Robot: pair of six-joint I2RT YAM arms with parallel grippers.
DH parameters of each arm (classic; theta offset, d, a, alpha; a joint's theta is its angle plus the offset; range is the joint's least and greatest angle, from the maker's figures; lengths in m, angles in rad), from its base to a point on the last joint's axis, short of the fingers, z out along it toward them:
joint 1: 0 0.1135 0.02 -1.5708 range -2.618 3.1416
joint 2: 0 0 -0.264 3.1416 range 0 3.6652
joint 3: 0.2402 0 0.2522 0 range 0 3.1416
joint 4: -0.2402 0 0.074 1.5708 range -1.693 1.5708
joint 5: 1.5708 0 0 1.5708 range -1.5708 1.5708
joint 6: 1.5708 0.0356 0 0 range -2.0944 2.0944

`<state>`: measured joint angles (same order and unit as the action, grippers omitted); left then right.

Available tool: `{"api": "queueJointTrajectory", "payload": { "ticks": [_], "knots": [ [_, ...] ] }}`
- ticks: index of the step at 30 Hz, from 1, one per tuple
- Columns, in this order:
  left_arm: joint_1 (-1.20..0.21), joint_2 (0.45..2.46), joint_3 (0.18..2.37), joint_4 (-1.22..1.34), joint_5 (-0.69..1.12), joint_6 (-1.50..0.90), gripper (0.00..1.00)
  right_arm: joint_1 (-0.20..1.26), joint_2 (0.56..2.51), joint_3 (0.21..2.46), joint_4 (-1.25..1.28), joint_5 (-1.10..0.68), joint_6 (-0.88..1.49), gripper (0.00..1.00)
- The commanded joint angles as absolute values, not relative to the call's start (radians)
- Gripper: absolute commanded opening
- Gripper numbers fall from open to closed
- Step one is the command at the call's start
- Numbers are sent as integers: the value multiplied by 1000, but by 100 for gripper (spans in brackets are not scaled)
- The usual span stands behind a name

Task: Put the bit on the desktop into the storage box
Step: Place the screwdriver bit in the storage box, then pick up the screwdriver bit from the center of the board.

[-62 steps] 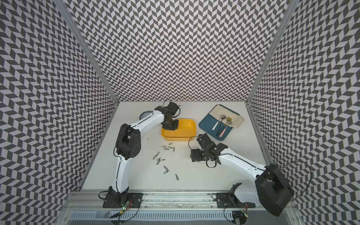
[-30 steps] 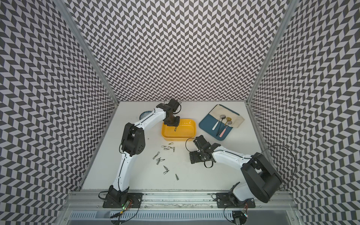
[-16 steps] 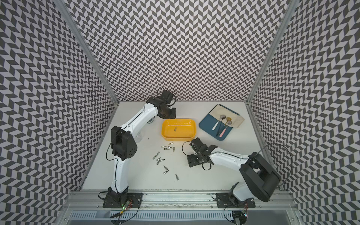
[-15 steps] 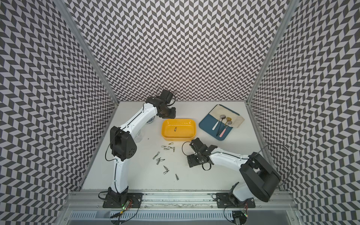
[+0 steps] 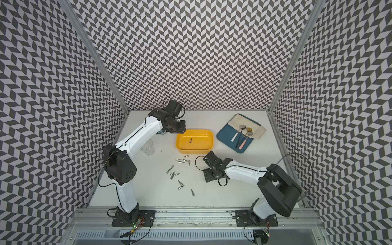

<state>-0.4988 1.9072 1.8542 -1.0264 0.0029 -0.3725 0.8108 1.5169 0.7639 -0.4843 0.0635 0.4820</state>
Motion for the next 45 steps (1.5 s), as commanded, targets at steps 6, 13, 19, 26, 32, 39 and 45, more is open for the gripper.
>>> {"api": "queueJointTrajectory", "payload": {
  "ticks": [6, 13, 19, 26, 32, 39, 45],
  "knots": [
    [-497, 1829, 1779, -986, -14, -388, 42, 821, 1533, 776, -562, 122, 496, 78],
    [-498, 1810, 1751, -977, -15, -390, 42, 823, 1533, 785, -592, 154, 516, 75],
    [-499, 1776, 1711, -971, -22, -391, 42, 823, 1542, 792, -610, 186, 520, 75],
    [-502, 1729, 1656, -961, -22, -391, 42, 821, 1562, 811, -615, 222, 522, 72],
    [-502, 1693, 1613, -953, -22, -416, 42, 811, 1565, 819, -617, 242, 521, 68],
    [-505, 1659, 1580, -953, -26, -419, 42, 764, 1542, 806, -615, 236, 496, 63],
    [-509, 1631, 1552, -945, -24, -425, 42, 711, 1529, 786, -606, 225, 471, 63]
  ]
}}
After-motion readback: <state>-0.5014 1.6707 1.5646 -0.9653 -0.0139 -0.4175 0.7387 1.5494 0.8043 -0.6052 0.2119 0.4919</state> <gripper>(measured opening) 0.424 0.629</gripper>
